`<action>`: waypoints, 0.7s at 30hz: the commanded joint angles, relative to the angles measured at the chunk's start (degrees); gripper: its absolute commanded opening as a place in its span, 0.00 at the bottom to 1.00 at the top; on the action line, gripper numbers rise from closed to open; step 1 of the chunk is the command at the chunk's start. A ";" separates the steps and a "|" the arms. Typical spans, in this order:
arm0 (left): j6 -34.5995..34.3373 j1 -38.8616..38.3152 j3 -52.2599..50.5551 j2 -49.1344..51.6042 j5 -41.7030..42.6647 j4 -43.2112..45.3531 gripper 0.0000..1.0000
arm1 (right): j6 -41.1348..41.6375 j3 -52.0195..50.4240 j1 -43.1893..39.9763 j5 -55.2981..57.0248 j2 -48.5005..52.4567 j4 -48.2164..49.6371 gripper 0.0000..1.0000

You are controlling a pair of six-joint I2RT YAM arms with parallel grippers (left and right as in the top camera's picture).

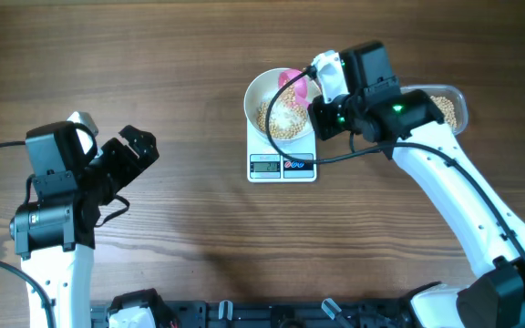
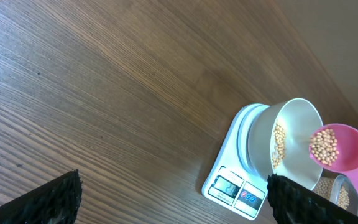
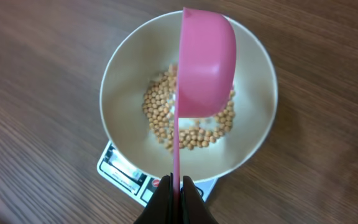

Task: Scoop item into bowl and weigh 150g on scale
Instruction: 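Tilt the scoop with the right gripper to pour soybeans into the bowl, then move the empty scoop right back over the soybean tub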

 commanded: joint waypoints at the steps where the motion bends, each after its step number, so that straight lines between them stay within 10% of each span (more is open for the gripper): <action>1: 0.31 0.37 -0.04 0.13 -0.61 -0.04 1.00 | -1.38 -0.04 1.25 3.15 -1.25 0.15 0.04; 21: 0.28 0.37 -0.04 0.13 -0.61 -0.04 1.00 | -13.25 -0.02 13.42 31.15 -1.25 0.15 0.04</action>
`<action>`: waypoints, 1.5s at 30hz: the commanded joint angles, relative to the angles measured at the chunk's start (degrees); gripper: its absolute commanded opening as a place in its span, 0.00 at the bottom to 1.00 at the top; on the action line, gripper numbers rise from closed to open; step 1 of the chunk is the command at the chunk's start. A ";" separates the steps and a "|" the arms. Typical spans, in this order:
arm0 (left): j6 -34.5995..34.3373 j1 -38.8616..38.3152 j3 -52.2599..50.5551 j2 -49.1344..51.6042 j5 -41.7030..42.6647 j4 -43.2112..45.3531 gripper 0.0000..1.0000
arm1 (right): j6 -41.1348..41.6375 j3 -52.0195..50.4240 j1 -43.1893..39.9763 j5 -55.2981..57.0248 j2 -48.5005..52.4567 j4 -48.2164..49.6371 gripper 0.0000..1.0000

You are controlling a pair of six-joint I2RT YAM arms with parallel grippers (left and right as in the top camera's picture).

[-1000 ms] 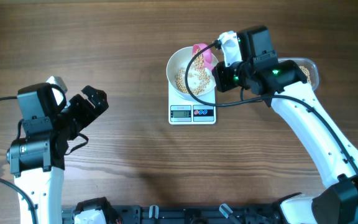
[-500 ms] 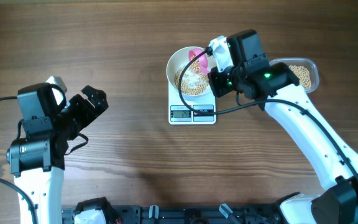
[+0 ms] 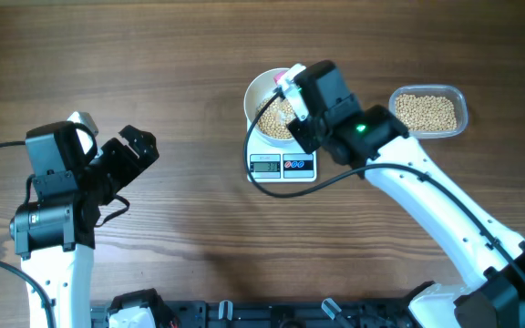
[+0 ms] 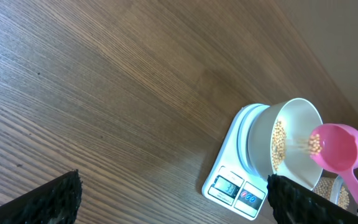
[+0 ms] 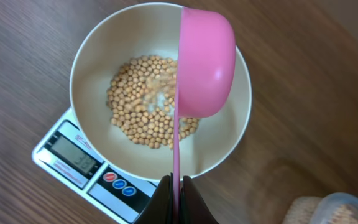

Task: Scoop item into bowl and weigh 150g on scale
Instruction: 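Move the empty scoop right back over the soybean tub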

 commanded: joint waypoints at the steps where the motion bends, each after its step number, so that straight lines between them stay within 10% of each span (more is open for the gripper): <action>1: 0.28 0.37 -0.04 0.13 -0.61 -0.04 1.00 | -4.37 -0.02 2.69 9.18 -1.25 0.15 0.05; 16: 0.28 0.37 -0.04 0.13 -0.59 -0.26 1.00 | 7.67 1.22 2.97 6.71 -3.06 1.29 0.04; 34: 0.31 0.37 -0.04 0.26 -0.61 -0.04 1.00 | 9.29 3.19 -37.33 -7.89 -11.37 -11.10 0.04; 45: 0.28 0.37 -0.04 3.30 -0.59 0.33 1.00 | 4.87 3.19 -42.40 -7.48 -2.40 -14.73 0.04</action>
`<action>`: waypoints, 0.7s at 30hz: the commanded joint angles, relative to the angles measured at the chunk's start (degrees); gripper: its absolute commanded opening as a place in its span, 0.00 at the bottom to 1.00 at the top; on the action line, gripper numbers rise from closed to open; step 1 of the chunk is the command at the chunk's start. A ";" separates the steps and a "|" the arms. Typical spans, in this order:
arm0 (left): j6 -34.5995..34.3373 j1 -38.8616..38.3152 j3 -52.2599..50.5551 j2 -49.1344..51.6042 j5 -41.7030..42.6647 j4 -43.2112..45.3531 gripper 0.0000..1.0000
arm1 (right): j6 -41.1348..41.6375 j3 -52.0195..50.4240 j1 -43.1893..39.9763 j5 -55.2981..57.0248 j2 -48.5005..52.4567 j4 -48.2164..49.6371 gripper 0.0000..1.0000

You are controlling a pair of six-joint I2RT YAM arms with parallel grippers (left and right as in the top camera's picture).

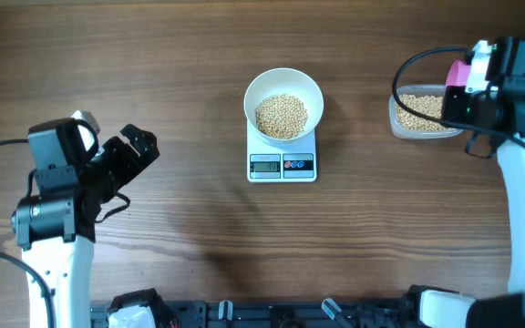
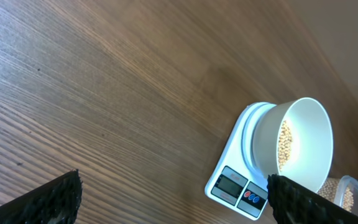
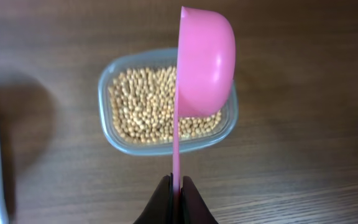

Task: Scoop item into bowl and weigh 150g on scale
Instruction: 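Move the empty scoop right back over the soybean tub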

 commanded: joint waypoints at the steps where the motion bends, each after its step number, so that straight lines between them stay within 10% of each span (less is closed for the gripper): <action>1: 0.28 0.37 -0.04 1.27 -0.59 -0.02 1.00 | -2.99 0.90 -0.07 -0.96 4.55 -1.36 0.04; 21: 0.28 0.37 -0.04 1.97 -0.59 -0.26 1.00 | -5.70 -2.47 -0.02 5.35 10.32 2.21 0.04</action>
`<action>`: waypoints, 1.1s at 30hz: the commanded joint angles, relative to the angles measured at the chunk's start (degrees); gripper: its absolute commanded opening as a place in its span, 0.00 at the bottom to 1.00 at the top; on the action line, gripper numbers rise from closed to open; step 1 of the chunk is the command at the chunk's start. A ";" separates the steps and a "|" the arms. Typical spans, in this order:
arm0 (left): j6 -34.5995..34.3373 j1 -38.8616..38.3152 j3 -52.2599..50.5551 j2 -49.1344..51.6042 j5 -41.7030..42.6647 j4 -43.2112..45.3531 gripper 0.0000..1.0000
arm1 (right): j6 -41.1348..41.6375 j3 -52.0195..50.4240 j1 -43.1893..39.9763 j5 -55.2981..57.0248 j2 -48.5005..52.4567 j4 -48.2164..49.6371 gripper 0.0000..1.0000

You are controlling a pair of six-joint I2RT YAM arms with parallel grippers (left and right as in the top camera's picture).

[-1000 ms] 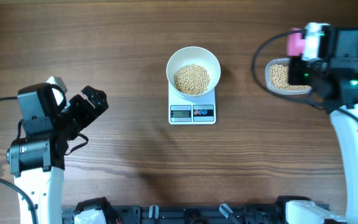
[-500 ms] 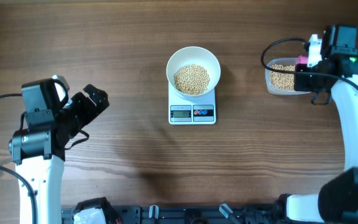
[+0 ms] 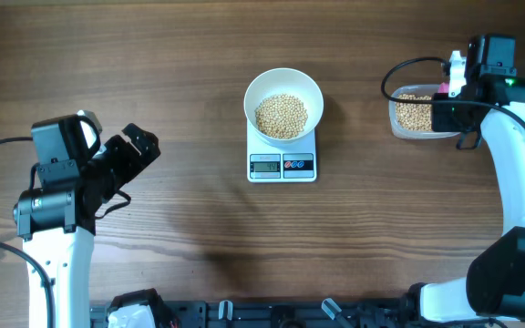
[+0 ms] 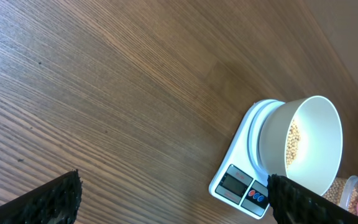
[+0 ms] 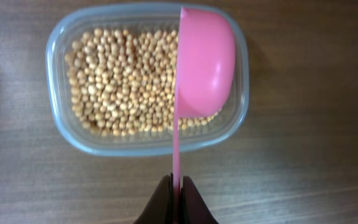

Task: Scoop item into bowl and weigh 150g on scale
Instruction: 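Move the empty scoop right back over the soybean tub, then lower the scoop into the soybeans again with the right gripper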

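Observation:
A white bowl [image 3: 283, 102] holding a heap of beans rests on a white scale [image 3: 283, 166] mid-table; both also show in the left wrist view, the bowl [image 4: 309, 143] and scale [image 4: 241, 185]. My right gripper [image 5: 176, 182] is shut on the handle of a pink scoop [image 5: 204, 62], whose cup hangs on edge over the right part of a clear tub of beans [image 5: 129, 78]. Overhead, that gripper [image 3: 445, 91] sits over the tub [image 3: 415, 113] at the far right. My left gripper [image 3: 139, 146] stands open over bare wood at the left.
Wooden table [image 3: 180, 55] all round. A black rail [image 3: 272, 314] runs along the near edge. The right arm's cable [image 3: 399, 68] loops beside the tub.
My right gripper with the scoop has come lower and closer over the tub, which now fills more of its view. The left arm shifted slightly. Bowl and scale are unchanged.
At first the scoop, full of beans, was held at the bowl's rim. Then it was tipped, with beans falling into the bowl. Later the scoop was away from the bowl, above the tub at the right, and now it hangs closer over the tub.

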 commanded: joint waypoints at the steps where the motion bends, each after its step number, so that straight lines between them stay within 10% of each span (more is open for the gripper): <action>1: 0.28 0.37 -0.04 0.26 -0.61 -0.04 1.00 | -0.81 -2.56 -0.04 1.49 0.83 1.22 0.04; 33: 0.28 0.37 -0.04 0.26 -0.59 -0.09 1.00 | -0.57 -5.84 0.61 -9.97 0.83 3.15 0.04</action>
